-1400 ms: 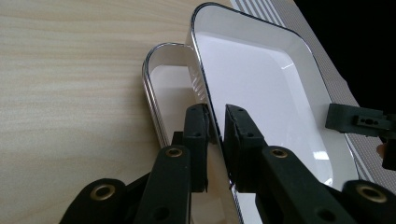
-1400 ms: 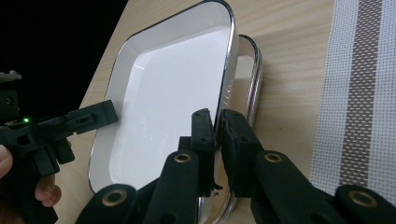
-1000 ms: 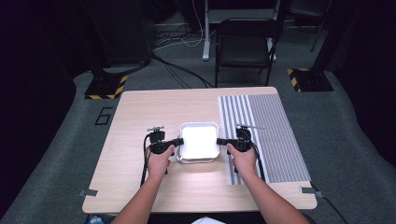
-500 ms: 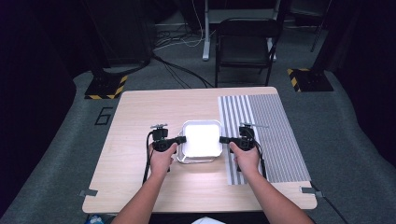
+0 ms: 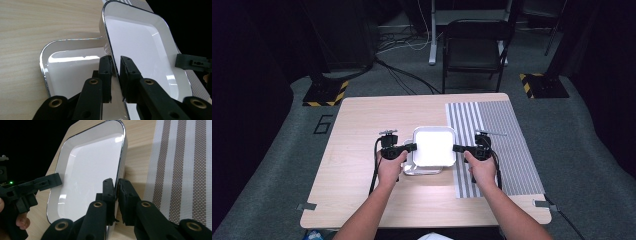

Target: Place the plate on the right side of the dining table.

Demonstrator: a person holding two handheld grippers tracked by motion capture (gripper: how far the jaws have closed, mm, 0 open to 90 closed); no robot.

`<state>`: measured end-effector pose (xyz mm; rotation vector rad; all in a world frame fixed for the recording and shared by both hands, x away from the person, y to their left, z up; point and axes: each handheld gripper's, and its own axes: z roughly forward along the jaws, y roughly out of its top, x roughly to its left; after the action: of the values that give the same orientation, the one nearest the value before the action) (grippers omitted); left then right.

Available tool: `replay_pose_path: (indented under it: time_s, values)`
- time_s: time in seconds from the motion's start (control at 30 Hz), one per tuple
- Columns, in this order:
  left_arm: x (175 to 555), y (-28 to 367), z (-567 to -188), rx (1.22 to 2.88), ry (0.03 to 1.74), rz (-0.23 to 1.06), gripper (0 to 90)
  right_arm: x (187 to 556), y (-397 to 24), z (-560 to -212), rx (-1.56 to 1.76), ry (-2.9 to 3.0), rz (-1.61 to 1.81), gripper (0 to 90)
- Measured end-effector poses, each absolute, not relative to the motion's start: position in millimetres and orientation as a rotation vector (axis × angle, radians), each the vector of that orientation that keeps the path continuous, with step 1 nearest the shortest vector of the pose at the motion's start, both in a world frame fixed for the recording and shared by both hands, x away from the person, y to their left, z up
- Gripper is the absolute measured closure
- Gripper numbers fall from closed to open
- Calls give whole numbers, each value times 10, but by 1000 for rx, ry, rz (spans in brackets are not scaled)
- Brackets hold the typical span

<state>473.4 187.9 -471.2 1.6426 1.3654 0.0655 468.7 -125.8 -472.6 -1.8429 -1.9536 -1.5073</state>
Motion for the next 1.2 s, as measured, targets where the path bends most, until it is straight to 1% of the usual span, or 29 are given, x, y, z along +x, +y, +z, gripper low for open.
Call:
replay_pose_path:
  time_s: [1.2]
  values:
    - [4850, 1400, -4645, 1754, 1326, 56, 808, 4589, -1704, -4672, -1874, -1917, -1524, 830]
